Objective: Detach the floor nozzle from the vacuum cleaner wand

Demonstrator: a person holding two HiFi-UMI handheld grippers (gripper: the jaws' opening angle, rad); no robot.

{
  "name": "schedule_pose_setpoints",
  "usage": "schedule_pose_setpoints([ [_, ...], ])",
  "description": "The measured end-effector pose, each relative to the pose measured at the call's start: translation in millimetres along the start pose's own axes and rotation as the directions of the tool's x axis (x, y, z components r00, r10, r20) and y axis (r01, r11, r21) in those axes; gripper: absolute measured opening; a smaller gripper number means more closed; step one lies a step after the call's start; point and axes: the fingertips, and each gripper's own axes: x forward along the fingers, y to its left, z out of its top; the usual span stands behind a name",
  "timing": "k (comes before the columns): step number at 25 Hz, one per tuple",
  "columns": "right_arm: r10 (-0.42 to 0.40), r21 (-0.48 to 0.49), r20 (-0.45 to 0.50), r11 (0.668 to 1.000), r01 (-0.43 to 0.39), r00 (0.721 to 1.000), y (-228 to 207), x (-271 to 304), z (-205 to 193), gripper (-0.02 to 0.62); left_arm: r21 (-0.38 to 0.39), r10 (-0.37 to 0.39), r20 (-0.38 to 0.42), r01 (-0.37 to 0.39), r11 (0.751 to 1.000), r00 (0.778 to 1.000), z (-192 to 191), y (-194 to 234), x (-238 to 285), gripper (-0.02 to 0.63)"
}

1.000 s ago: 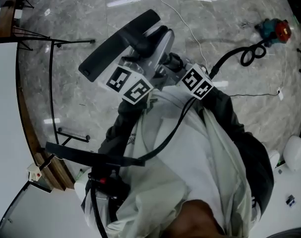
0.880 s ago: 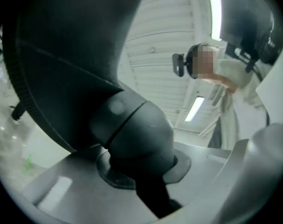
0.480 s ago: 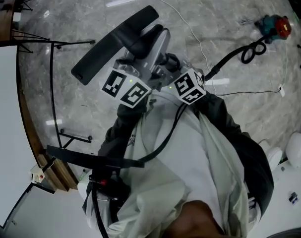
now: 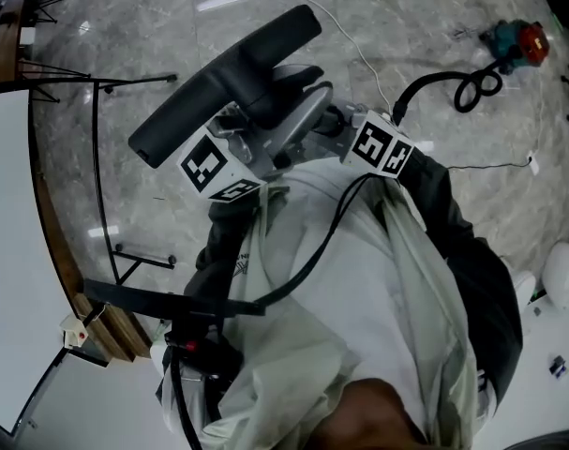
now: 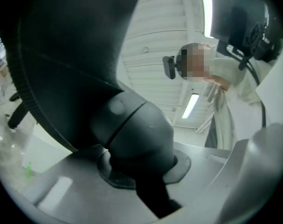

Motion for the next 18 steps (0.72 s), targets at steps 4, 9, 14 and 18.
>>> schedule_pose_setpoints([
  [4, 0.075, 0.032, 0.004, 0.997, -0.076, 0.997, 11, -11, -5, 0.038, -0.012, -0.079, 0.004, 0.079, 0.997, 0.997, -6, -14, 9, 0.072],
  [9, -0.301, 0.069, -0.040, 0.950, 0.303, 0.953, -24, -7, -9, 0.038, -0.029, 0.165, -0.029, -0.166, 0.986, 0.986, -10, 18, 7, 0.072],
  [14, -0.463, 0.069, -0.125, 0.878, 0.473, 0.877, -38, -6, -20, 0.040, -0.064, 0.314, -0.044, -0.317, 0.946, 0.948, -16, 42, -3, 0.072],
  [18, -0.231, 0.040, -0.072, 0.971, 0.234, 0.970, -9, 1, -16, 0.040, -0.058, 0.029, -0.010, -0.030, 0.998, 1.000, -11, 5, -5, 0.074],
])
